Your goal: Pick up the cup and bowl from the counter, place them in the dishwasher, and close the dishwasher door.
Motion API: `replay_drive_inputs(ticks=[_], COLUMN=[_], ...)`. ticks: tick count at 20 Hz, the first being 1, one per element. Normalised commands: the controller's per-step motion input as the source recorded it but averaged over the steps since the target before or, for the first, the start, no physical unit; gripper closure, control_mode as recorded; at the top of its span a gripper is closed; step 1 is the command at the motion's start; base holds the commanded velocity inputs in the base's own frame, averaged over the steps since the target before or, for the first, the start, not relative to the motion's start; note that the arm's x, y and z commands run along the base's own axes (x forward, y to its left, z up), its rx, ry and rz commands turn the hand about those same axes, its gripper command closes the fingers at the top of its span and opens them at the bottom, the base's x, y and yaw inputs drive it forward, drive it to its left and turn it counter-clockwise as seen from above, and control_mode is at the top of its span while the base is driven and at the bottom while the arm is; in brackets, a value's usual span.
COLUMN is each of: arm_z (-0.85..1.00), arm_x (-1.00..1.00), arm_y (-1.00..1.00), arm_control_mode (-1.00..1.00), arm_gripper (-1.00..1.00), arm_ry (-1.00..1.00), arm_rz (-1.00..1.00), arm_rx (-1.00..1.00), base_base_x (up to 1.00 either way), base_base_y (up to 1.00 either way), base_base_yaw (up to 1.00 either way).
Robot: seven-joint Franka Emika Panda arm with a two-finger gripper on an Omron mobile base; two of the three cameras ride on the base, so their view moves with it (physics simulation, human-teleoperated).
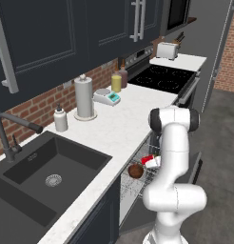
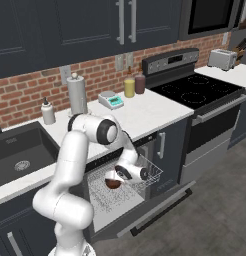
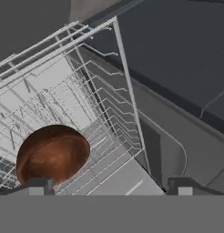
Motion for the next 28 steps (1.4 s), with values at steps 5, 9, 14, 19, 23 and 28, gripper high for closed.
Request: replay_drive_inputs(ticks=[5, 9, 14, 19, 23, 28], arm_z=[1.00, 1.00, 1.00, 0.79, 0.37, 0.02], arm_x=[-0.85, -0.78, -0.64, -0.63, -0.59, -0.54], arm_y=[-0.56, -0.61, -0.66, -0.67, -0.65, -0.71], arm_control_mode=[-1.00, -1.00, -1.00, -1.00, -1.00, -1.00], arm_gripper=[-1.00, -1.00, -1.00, -1.00, -1.00, -1.00], arm_ry=[0.00, 0.00, 0.00, 0.00, 0.02, -0.04], arm_rz=[0.00, 0.00, 0.00, 0.00, 0.00, 0.09], arm_rx=[0.01, 0.00, 0.00, 0.00, 0.00, -0.04], base_base_x=[0.00, 0.00, 0.00, 0.00, 0.00, 0.00], base_base_y=[0.00, 0.00, 0.00, 0.00, 0.00, 0.00], base_base_yaw=[0.00, 0.00, 0.00, 0.00, 0.00, 0.00])
